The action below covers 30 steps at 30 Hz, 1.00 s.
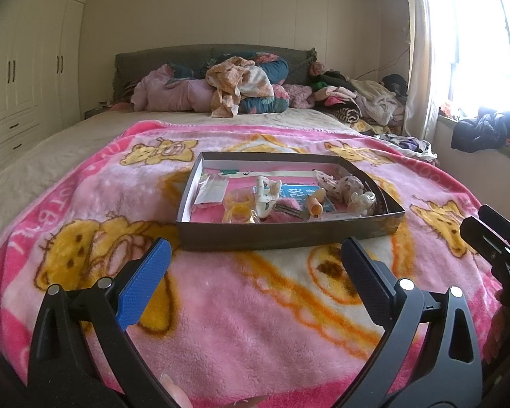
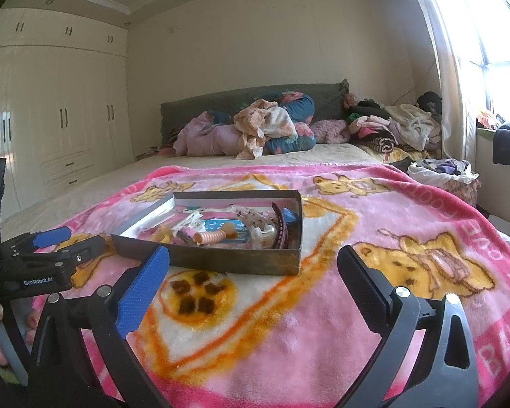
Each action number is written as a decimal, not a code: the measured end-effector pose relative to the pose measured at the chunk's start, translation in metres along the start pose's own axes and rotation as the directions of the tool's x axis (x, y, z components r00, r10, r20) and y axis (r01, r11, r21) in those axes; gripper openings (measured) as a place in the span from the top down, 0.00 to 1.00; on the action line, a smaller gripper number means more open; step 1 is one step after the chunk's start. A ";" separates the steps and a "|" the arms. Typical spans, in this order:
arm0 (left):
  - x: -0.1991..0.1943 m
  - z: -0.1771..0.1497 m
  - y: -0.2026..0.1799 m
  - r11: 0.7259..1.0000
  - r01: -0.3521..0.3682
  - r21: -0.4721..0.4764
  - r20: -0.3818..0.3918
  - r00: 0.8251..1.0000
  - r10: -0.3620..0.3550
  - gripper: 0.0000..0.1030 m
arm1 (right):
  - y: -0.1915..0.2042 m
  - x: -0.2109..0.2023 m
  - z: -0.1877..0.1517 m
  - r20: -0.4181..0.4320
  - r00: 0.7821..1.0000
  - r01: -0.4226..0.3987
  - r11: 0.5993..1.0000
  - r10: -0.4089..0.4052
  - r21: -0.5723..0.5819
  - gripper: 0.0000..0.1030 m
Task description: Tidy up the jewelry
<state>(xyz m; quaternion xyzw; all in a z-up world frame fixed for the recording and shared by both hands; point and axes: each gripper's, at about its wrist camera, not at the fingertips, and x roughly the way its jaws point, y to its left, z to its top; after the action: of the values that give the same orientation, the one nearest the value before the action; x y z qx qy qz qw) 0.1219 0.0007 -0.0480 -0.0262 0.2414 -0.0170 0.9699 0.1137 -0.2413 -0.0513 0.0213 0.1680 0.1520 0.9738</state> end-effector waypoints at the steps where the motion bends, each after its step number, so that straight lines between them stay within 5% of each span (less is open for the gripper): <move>1: 0.000 0.000 0.001 1.000 0.000 0.000 0.002 1.000 0.000 0.11 | 0.000 -0.001 0.000 0.000 1.000 -0.001 1.000 0.001 -0.001 0.06; 26: 0.002 0.009 0.009 1.000 -0.005 -0.028 -0.022 1.000 0.004 0.11 | -0.006 0.002 -0.002 -0.001 1.000 0.003 1.000 -0.003 0.008 0.06; 30: 0.014 0.012 0.023 0.997 -0.070 -0.045 -0.058 0.996 0.068 0.11 | -0.033 0.016 0.003 -0.051 0.998 0.031 0.996 -0.026 0.088 0.06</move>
<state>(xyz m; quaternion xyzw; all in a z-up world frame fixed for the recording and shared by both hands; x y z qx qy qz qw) 0.1403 0.0239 -0.0457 -0.0399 0.2700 0.0214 0.9618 0.1380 -0.2679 -0.0569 0.0585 0.1992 0.1309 0.9694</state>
